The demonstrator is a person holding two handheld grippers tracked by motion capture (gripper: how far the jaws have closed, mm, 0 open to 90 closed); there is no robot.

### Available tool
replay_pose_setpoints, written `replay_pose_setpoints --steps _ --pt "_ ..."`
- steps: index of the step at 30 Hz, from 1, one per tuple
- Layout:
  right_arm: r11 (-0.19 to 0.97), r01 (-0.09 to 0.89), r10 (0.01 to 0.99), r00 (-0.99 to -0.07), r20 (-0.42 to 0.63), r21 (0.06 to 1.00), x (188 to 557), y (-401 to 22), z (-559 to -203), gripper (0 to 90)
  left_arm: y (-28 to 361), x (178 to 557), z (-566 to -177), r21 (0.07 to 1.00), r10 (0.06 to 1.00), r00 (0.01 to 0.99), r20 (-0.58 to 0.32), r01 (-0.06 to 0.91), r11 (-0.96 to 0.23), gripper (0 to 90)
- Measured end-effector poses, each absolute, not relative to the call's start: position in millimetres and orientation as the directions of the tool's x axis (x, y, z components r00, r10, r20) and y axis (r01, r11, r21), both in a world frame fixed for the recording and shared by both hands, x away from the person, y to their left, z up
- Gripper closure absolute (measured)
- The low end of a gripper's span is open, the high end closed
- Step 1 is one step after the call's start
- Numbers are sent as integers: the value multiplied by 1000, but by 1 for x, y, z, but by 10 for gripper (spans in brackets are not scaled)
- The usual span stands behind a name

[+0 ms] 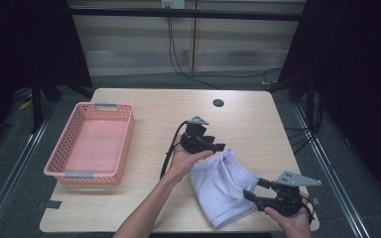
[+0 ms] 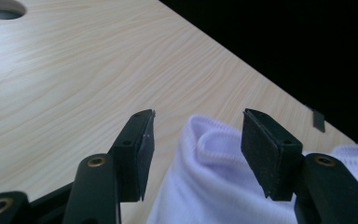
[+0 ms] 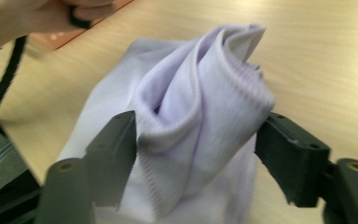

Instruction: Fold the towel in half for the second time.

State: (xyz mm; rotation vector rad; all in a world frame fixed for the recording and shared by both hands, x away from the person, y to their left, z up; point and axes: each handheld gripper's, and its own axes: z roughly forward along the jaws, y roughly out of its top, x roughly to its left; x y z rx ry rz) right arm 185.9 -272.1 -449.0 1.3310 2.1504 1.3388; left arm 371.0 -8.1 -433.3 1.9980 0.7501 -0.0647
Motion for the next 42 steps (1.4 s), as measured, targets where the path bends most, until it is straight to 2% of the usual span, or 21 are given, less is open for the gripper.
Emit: replay_pose_setpoints --steps 3,8,11,12,14,15,19,21,22,24,26,28,30,31,32,35,37,40,42 --pt "138 546 832 -516 202 826 197 -275 -446 261 6 363 -437 772 483 813 -325 523 -361 489" --pt "144 511 849 -504 160 847 213 -273 -435 264 18 342 -448 757 433 849 -301 489 -434 648" --pt "188 563 826 -534 181 805 225 -267 -444 279 19 325 -455 745 397 874 -282 459 -483 654" --pt "209 578 831 -530 168 788 227 -266 -450 318 20 320 -458 739 407 868 -283 468 -485 631" --pt "236 606 828 -535 170 760 228 -266 -461 612 22 314 -468 725 428 862 -272 476 -497 571" --pt "244 609 842 -519 147 755 226 -267 -463 711 23 312 -472 722 446 863 -239 465 -513 567" --pt "211 660 878 -452 156 721 221 -286 -468 769 18 316 -482 709 458 863 -213 459 -535 567" --pt "200 695 901 -407 149 691 218 -295 -477 750 15 320 -485 708 450 876 -173 428 -562 586" --pt "189 715 899 -402 174 674 216 -299 -481 751 14 323 -487 717 447 874 -189 434 -546 584" --pt "214 711 893 -421 162 670 211 -299 -481 731 15 332 -490 722 444 873 -202 439 -535 581" --pt "225 685 888 -437 143 693 211 -297 -475 615 15 341 -494 734 445 872 -203 436 -520 581" --pt "225 655 888 -442 125 722 215 -293 -467 540 14 349 -496 735 448 867 -217 447 -510 561" --pt "230 620 874 -470 121 750 222 -287 -459 532 12 352 -495 733 456 867 -203 443 -516 547" --pt "237 600 862 -493 120 764 225 -281 -456 560 11 352 -495 735 459 864 -208 448 -510 543" --pt "248 589 842 -524 130 769 228 -275 -453 589 12 351 -494 734 463 861 -212 453 -506 539" --pt "267 573 775 -605 181 775 238 -253 -452 594 16 346 -488 739 465 855 -230 464 -489 503" --pt "286 561 750 -635 183 777 245 -240 -455 536 21 338 -479 741 451 854 -259 475 -475 457" --pt "289 568 718 -661 218 770 254 -228 -459 445 31 315 -467 726 445 859 -252 472 -500 447" --pt "299 573 708 -669 225 763 256 -224 -462 427 36 293 -462 731 395 886 -242 434 -526 451"
